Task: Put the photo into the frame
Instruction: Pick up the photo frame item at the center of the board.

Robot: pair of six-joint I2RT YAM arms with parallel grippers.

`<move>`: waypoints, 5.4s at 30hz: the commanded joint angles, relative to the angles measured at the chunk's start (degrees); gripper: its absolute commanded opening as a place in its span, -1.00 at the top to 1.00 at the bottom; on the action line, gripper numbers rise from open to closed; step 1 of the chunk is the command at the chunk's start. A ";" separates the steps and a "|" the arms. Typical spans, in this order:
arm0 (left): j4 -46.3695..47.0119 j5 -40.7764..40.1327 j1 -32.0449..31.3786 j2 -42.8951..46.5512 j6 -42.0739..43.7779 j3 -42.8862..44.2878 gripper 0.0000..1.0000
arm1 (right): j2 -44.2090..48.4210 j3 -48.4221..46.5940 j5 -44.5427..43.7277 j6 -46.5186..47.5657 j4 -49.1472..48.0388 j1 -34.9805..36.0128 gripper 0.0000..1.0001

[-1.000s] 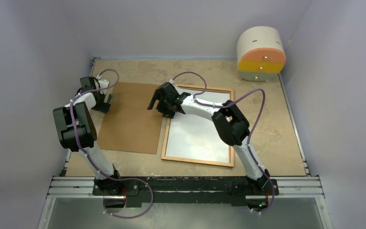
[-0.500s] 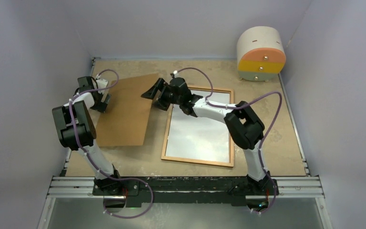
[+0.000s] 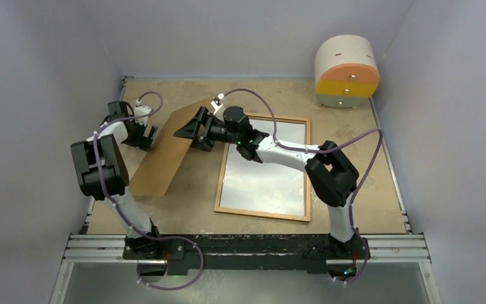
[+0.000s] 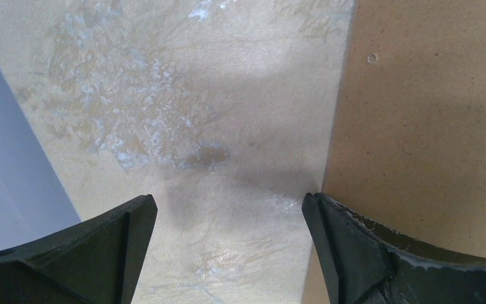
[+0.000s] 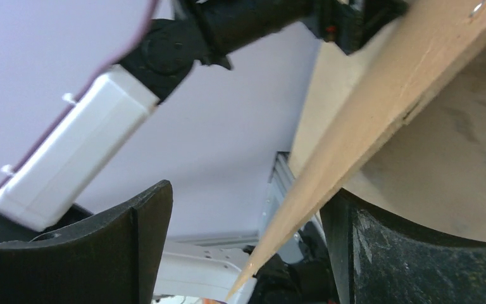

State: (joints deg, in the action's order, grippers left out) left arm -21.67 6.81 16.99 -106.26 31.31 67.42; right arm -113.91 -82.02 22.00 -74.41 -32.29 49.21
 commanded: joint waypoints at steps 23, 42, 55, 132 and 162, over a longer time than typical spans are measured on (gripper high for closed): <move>-21.28 -14.42 -5.35 17.53 -8.10 11.75 -1.00 | 4.63 -4.76 -11.86 7.01 30.93 -2.77 1.00; -36.83 41.59 -7.40 47.31 32.62 7.31 -1.00 | 6.39 -18.99 -4.98 -1.33 38.03 -17.23 1.00; -45.71 49.54 -7.41 57.96 68.04 -3.35 -0.91 | 16.65 -0.97 -2.31 -11.93 24.39 -18.89 1.00; -45.27 51.46 -7.28 72.68 93.44 -10.79 -1.00 | 22.15 4.90 1.47 -16.32 14.06 -18.56 1.00; -19.15 48.19 -7.33 64.89 47.20 -9.24 1.00 | 26.71 7.87 -1.09 -7.56 21.38 -7.90 0.98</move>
State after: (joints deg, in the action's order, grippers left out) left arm -38.94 55.20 9.63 -37.69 81.47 52.86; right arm -90.52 -71.59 15.73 -90.52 -12.56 39.99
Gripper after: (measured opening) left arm 0.044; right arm 0.012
